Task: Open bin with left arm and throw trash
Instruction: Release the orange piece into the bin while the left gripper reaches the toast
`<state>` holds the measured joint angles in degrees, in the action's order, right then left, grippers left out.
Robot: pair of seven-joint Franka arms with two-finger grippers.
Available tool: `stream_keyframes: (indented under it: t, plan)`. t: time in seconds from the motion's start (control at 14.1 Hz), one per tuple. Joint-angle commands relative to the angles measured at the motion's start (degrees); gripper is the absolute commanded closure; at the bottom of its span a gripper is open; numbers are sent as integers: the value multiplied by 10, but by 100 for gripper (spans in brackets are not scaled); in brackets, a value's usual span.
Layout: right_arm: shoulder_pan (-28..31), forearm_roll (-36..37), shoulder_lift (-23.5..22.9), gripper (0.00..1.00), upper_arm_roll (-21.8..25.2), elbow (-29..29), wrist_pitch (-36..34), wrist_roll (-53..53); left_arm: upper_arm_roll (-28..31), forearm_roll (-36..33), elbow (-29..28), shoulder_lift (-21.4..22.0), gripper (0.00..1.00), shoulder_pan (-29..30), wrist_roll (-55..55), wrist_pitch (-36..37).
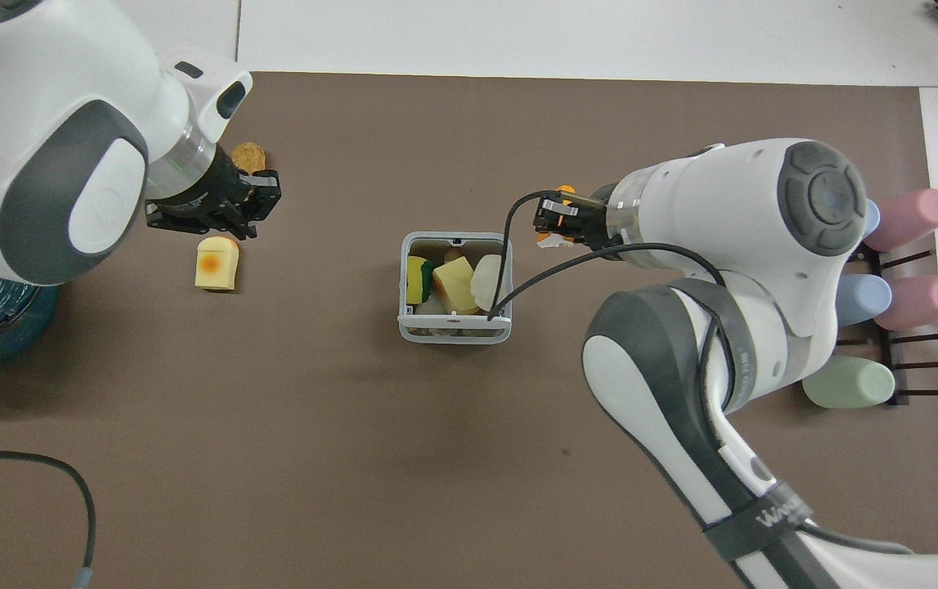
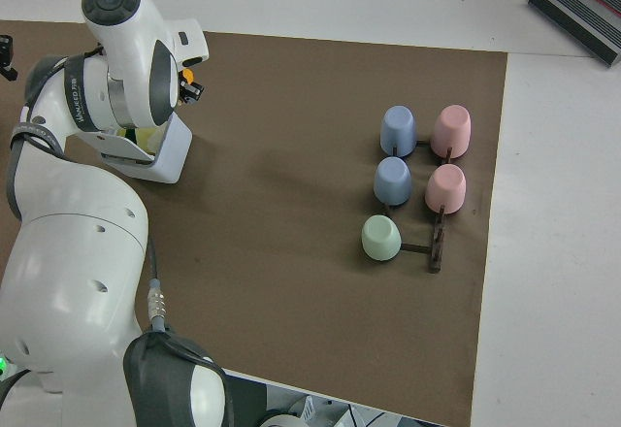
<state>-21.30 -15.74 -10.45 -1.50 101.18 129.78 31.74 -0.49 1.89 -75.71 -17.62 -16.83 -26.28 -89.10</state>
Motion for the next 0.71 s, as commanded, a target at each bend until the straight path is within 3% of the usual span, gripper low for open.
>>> stream_keyframes:
  t: [0.0,0.07,0.35,0.5,0.64]
  plan:
    - [-40,-49,-25,100,2,-13,39,41,-7,-36,0,13,22,22,74,3]
    - [-50,-67,-30,100,2,-13,49,52,-6,-39,-1,15,0,26,103,-1]
    - [-71,-122,-66,100,2,-12,52,53,-7,-42,-28,21,0,52,127,-49]
    - [-76,-123,-75,98,2,-6,52,53,-6,-42,-106,50,0,66,162,-117]
    - [-78,-123,-78,87,2,-5,53,53,-6,-42,-180,72,0,78,175,-187]
